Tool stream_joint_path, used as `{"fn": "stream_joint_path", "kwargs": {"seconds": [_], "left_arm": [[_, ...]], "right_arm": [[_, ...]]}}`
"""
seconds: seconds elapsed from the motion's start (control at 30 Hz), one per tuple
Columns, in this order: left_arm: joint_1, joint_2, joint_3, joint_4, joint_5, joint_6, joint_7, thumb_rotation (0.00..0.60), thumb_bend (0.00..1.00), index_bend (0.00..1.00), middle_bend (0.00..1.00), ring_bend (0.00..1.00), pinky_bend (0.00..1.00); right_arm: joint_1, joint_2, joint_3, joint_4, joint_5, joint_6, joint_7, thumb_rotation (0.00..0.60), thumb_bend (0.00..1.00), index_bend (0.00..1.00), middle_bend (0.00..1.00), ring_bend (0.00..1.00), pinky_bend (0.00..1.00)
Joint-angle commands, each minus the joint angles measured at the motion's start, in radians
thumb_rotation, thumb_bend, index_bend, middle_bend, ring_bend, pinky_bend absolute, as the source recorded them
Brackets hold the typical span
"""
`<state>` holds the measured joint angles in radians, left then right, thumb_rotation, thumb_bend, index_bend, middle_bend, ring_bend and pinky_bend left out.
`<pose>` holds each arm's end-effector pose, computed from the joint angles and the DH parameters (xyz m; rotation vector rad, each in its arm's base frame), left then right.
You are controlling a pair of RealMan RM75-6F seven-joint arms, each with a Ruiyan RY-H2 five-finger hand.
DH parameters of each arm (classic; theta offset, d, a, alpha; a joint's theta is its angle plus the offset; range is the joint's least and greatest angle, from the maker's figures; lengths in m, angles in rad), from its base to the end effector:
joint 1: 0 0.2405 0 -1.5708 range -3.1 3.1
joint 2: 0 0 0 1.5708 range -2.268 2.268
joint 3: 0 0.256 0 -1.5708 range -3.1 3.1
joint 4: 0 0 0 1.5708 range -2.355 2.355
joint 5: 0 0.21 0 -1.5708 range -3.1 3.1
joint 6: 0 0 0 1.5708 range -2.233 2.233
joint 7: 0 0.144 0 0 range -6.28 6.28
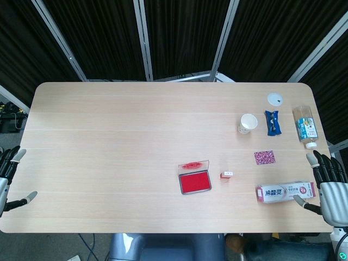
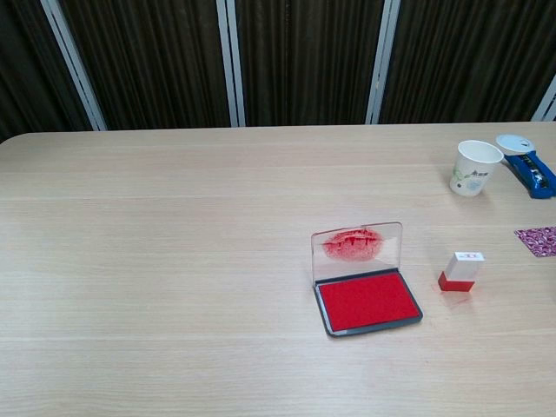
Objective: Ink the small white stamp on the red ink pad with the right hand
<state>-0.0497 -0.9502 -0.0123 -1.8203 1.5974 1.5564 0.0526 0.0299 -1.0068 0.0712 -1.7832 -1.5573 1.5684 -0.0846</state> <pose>-0.2729 0.1602 0.1918 -1.4338 -0.8503 -0.9448 -0.2800 -0.1667 0.1896 1.3592 -0.8146 0.9448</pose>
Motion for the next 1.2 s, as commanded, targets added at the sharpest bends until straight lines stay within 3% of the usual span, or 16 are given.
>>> {"fn": "stream_joint_path", "kwargs": {"seconds": [0.03,0.23,0.3,0.43,0.47,0.57,0.7,0.8,0.87,1.2], "left_arm": [[0.0,0.001,0.0,-0.001,-0.001,0.0,-0.001,0.6,0.0,0.0,0.0,0.0,0.0],[0.001,0.002,-0.001,-0.003,-0.007,-0.001,-0.002,0.6,0.0,0.0,0.0,0.0,0.0],[0.001,0.0,-0.001,-0.003,-0.008,-0.004,0.003,0.6,0.0,0.0,0.0,0.0,0.0],[-0.006,-0.008,-0.006,-0.001,-0.022,-0.017,0.025,0.6,0.0,0.0,0.0,0.0,0.0],[-0.009,-0.011,-0.01,0.0,-0.031,-0.022,0.031,0.6,0.0,0.0,0.0,0.0,0.0],[-0.019,-0.019,-0.02,0.001,-0.061,-0.042,0.047,0.6,0.0,0.0,0.0,0.0,0.0],[-0.032,-0.03,-0.032,-0.005,-0.103,-0.071,0.078,0.6,0.0,0.0,0.0,0.0,0.0],[-0.043,-0.042,-0.037,-0.005,-0.124,-0.09,0.11,0.6,0.0,0.0,0.0,0.0,0.0],[-0.049,-0.051,-0.042,-0.006,-0.145,-0.104,0.131,0.6,0.0,0.0,0.0,0.0,0.0],[-0.066,-0.078,-0.057,0.001,-0.208,-0.131,0.191,0.6,0.0,0.0,0.0,0.0,0.0]], "right_arm": [[0.0,0.0,0.0,0.001,-0.002,0.001,0.0,0.6,0.0,0.0,0.0,0.0,0.0],[0.004,-0.001,-0.007,0.006,-0.002,-0.014,-0.001,0.6,0.0,0.0,0.0,0.0,0.0],[0.009,-0.005,-0.007,0.011,-0.002,-0.025,-0.003,0.6,0.0,0.0,0.0,0.05,0.06],[0.048,-0.027,0.009,0.04,-0.003,-0.067,-0.025,0.6,0.0,0.0,0.0,0.5,0.7],[0.065,-0.035,0.015,0.051,0.0,-0.088,-0.034,0.6,0.0,0.0,0.0,0.58,0.79],[0.123,-0.052,0.028,0.066,0.022,-0.181,-0.057,0.6,0.0,0.0,0.01,0.72,0.91],[0.235,-0.055,0.055,0.031,0.14,-0.411,-0.028,0.6,0.0,0.08,0.16,0.82,1.0],[0.299,-0.101,0.081,0.053,0.206,-0.495,-0.081,0.6,0.0,0.19,0.28,0.87,1.0],[0.323,-0.153,0.097,0.063,0.257,-0.514,-0.113,0.6,0.0,0.24,0.34,0.9,1.0],[0.401,-0.341,0.111,0.15,0.411,-0.529,-0.328,0.6,0.08,0.31,0.38,0.9,1.0]]}}
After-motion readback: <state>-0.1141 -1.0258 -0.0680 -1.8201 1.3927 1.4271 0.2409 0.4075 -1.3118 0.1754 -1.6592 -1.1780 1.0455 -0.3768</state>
